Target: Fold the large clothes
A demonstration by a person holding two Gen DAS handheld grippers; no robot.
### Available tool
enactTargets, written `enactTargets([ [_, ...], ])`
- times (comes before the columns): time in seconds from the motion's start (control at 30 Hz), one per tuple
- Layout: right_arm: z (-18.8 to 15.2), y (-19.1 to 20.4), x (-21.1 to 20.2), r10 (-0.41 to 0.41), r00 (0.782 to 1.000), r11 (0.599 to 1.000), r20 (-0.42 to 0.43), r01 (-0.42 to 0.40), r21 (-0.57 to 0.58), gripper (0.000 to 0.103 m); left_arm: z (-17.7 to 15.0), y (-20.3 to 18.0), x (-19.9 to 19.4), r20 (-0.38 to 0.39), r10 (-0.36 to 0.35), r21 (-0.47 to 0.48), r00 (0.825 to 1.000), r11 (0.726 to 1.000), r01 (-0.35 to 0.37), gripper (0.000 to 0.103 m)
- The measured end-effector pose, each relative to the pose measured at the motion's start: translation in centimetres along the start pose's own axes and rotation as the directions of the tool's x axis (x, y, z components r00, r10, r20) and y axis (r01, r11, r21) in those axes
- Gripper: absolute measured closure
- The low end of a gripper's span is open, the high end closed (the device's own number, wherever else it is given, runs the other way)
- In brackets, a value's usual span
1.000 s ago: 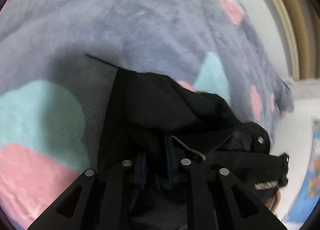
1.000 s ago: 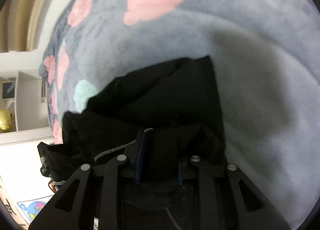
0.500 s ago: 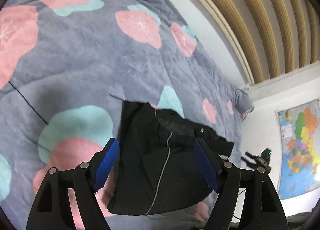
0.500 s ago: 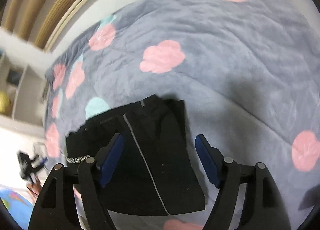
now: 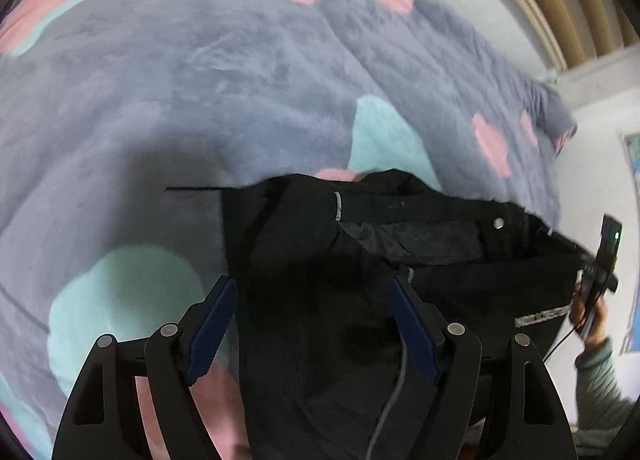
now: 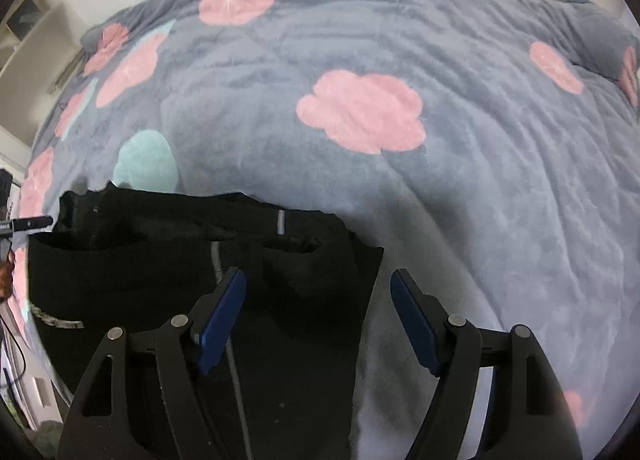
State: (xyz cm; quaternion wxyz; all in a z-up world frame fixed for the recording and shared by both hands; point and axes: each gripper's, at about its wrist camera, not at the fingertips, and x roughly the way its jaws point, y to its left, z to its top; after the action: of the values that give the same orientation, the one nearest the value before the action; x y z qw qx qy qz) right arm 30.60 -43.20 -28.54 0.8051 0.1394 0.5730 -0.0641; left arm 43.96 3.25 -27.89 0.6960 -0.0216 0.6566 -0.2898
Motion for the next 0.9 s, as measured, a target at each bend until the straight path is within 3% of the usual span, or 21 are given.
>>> enactTargets([
  [0.17,0.4,-1.0,2.0,0.075,0.997,0.997,-0.030,-0.076,-0.021,0.025,1.4,0.6,2.3,-0.051,0.006,0.008,0.999,1.000,-0.005,0.024],
  [0.23,0.6,-1.2,3.0,0.107,0.993,0.994,-0.049,-0.108,-0.028,0.025,1.6,1.0,3.5,-0.080,-0.040,-0.007,0.996,0.999,0.040,0.024],
  [0.33,1.1,-0.9,4.7,0.141,0.987,0.989,-0.082,-0.144,-0.029,0.027,1.7,1.1,4.0,-0.060,-0.075,-0.016,0.995,0.997,0.074,0.025],
  [0.37,1.2,-0.6,5.0,0.162,0.983,0.986,-0.090,-0.165,-0.033,0.033,1.7,1.0,3.8,-0.036,-0.084,-0.016,0.996,0.996,0.084,0.032],
  [0.4,1.2,-0.2,5.0,0.168,0.982,0.984,-0.085,-0.172,-0.048,0.056,1.7,0.9,3.7,-0.024,-0.082,-0.015,0.996,0.997,0.081,0.060],
  [0.43,1.0,0.3,4.9,0.156,0.984,0.985,-0.082,-0.161,-0.067,0.068,1.5,0.8,3.2,-0.011,-0.063,-0.012,0.998,0.998,0.062,0.080],
  [0.47,0.7,1.0,4.2,0.125,0.990,0.986,-0.061,-0.131,-0.099,0.070,1.4,0.8,2.7,0.009,-0.041,-0.013,0.999,0.999,0.042,0.094],
  [0.57,-0.3,1.8,1.1,0.057,0.998,0.990,0.028,-0.053,-0.127,0.080,0.1,1.3,-1.1,0.143,-0.060,-0.062,0.988,0.996,0.069,0.094],
  [0.63,-0.5,1.4,-1.9,0.036,0.993,0.995,0.109,-0.025,-0.100,0.080,-0.9,2.5,-4.8,0.264,-0.151,-0.127,0.953,0.974,0.190,0.094],
  [0.67,-0.5,0.9,-3.4,0.023,0.988,0.997,0.150,-0.012,-0.077,0.080,-1.5,3.2,-6.9,0.335,-0.223,-0.150,0.915,0.947,0.285,0.094],
  [0.73,0.0,-0.1,-4.8,0.011,0.982,0.999,0.189,-0.003,-0.045,0.081,-1.7,3.4,-8.7,0.401,-0.273,-0.144,0.875,0.924,0.354,0.094],
  [0.77,0.3,-0.5,-4.8,0.007,0.981,1.000,0.194,-0.001,-0.030,0.081,-1.5,3.4,-8.8,0.401,-0.258,-0.144,0.879,0.930,0.339,0.094],
  [0.9,1.6,-1.0,0.5,-0.049,0.994,0.999,0.098,0.050,-0.013,0.081,1.0,4.2,-4.9,0.333,-0.162,-0.230,0.929,0.941,0.246,0.094],
])
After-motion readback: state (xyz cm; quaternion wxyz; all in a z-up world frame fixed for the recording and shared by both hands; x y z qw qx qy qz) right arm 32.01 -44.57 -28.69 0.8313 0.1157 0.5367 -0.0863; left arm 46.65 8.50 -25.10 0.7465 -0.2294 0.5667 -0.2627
